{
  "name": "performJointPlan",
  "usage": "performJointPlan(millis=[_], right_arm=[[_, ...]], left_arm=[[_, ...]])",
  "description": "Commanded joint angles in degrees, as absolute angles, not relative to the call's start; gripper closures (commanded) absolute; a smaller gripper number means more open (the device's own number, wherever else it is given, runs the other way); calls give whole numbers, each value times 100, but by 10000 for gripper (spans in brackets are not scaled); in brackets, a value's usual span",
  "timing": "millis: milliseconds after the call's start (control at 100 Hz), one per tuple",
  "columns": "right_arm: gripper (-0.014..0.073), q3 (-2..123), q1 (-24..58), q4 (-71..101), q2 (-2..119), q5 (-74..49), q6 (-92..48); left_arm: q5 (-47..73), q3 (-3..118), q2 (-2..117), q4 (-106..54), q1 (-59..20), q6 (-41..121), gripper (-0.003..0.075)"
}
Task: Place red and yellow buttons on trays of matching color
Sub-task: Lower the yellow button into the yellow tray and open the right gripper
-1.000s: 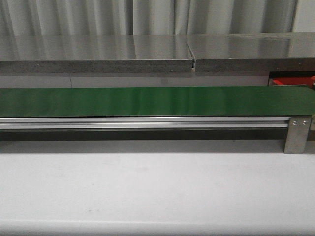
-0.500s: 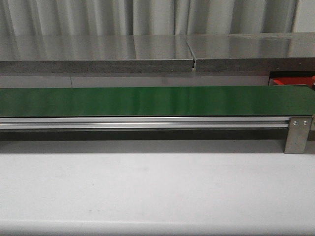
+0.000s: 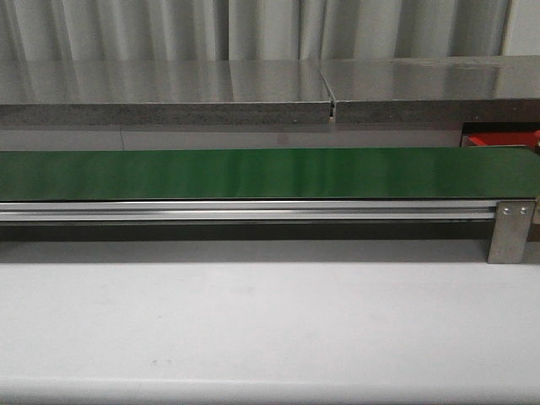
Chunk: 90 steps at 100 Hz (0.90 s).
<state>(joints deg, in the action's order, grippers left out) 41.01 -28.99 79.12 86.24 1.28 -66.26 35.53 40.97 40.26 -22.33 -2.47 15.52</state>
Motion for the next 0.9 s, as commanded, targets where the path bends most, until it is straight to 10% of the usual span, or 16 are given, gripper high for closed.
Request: performJointPlan(millis=[0,310,580,890], right_arm=[[639,4221,-2929,8004,8591,228,-6620],[617,4221,-2929,8085,8955,234,-6620],[151,4221,-2929,8085,8956,197,-6620],[103,4221,-2929,8085,8779,181,-6620]], left_arm=[[3186,4263,4009,-2376,-276,1555,741],[3186,4263,4009,-2376,-276,1555,741],[3186,4263,4009,-2376,-276,1555,741],[3186,4263,4009,-2376,-276,1555,741]])
